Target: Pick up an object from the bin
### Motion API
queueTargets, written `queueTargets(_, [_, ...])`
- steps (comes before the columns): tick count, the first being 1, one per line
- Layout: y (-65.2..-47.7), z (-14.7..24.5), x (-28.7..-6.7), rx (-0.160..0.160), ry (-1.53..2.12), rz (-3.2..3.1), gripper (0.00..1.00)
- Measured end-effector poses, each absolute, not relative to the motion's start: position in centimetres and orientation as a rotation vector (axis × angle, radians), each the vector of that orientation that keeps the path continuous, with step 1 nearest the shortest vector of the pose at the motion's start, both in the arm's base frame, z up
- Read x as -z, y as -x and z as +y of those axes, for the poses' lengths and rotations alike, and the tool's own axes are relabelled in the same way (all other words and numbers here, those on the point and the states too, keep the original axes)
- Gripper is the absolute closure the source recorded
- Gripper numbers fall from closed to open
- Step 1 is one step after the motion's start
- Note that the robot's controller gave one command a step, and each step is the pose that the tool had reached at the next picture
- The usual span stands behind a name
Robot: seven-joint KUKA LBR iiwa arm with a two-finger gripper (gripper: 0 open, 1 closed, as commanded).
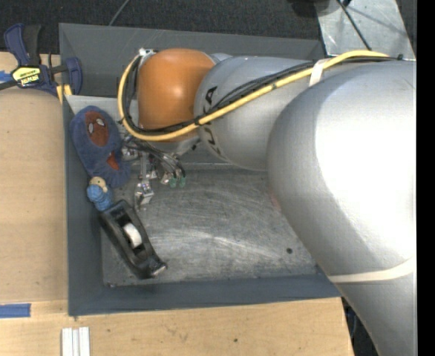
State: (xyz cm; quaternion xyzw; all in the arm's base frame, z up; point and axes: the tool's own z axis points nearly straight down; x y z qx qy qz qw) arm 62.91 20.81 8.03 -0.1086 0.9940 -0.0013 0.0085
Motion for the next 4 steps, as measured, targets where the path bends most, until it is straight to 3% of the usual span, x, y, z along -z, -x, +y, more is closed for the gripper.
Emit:
queueTargets(1, [-63.0,20.4,-8.9,0.003,0.451,3.095,0.0])
queueTargets(2, [-62.8,20.5,-8.8,-0.001,0.453,3.102,1.0])
queueTargets(3, [-62.8,21.6,-25.0,-0.002,0.912,2.993,1.0])
queueTargets(4, [-62.7,21.5,-24.5,-0.001,0.911,3.001,0.0])
